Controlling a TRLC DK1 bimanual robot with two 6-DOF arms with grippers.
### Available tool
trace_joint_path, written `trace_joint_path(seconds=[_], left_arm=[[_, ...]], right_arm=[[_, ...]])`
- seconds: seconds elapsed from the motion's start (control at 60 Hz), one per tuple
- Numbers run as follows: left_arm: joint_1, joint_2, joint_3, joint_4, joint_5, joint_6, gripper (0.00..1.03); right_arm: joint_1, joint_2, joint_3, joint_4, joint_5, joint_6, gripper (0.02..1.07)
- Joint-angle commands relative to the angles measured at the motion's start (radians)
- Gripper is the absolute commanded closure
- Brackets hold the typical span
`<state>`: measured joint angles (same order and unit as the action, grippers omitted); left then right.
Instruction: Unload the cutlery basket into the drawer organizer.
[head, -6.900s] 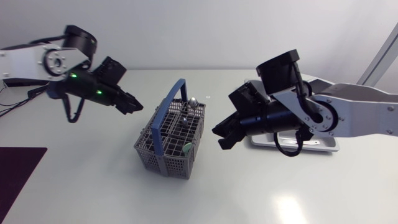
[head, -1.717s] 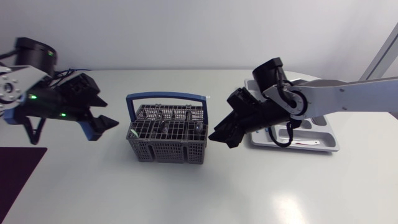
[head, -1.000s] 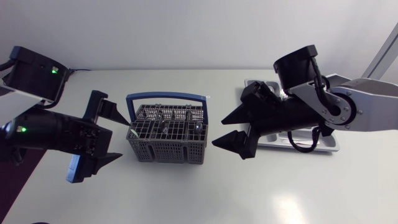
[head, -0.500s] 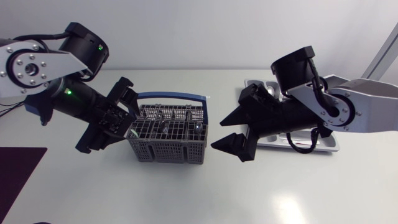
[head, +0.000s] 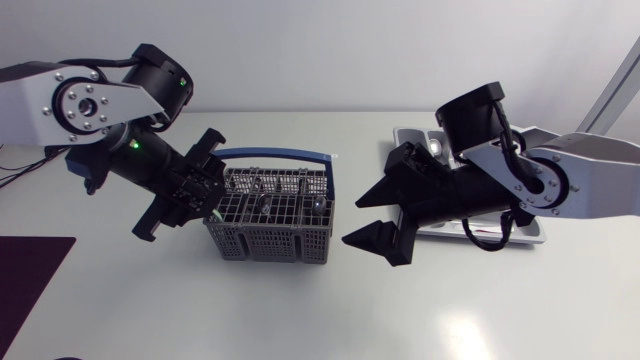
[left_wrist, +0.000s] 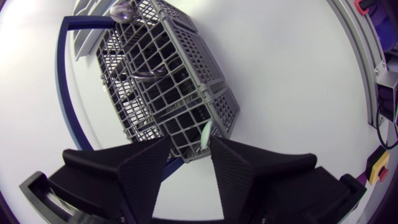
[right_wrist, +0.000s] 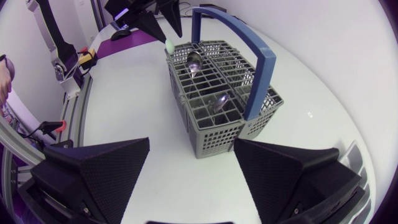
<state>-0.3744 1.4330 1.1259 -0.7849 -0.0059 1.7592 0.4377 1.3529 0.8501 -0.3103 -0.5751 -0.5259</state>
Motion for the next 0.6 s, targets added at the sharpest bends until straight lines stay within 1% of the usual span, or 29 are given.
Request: trace_joint_path(seconds=[0.0, 0.217, 0.3, 0.317, 0.433, 0.5, 0.517, 0.583], left_arm=[[0.000, 0.027, 0.023, -0.011, -0.005, 0.040, 0.61], [0.000, 0.043, 0.015, -0.014, -0.019, 0.036, 0.61], [-0.001, 0.046, 0.015, -0.014, -0.028, 0.034, 0.72], [-0.001, 0.046, 0.015, -0.013, -0.028, 0.034, 0.76], [-0.001, 0.049, 0.012, -0.013, -0.034, 0.025, 0.85], [-0.001, 0.052, 0.008, -0.013, -0.037, 0.016, 0.93], [-0.003, 0.052, 0.006, -0.011, -0.037, 0.013, 0.96], [-0.003, 0.052, 0.005, -0.013, -0.037, 0.006, 0.98]], right_arm=[[-0.008, -0.008, -0.034, 0.004, 0.000, -0.020, 0.09], [-0.022, -0.018, -0.048, 0.004, -0.005, -0.026, 0.09], [-0.024, -0.026, -0.052, 0.004, -0.005, -0.026, 0.09], [-0.024, -0.029, -0.052, 0.004, -0.005, -0.026, 0.09], [-0.027, -0.040, -0.057, 0.004, -0.006, -0.028, 0.09], [-0.027, -0.041, -0.060, 0.004, -0.008, -0.028, 0.09], [-0.027, -0.041, -0.062, 0.004, -0.008, -0.028, 0.09], [-0.027, -0.044, -0.063, 0.004, -0.008, -0.028, 0.09]])
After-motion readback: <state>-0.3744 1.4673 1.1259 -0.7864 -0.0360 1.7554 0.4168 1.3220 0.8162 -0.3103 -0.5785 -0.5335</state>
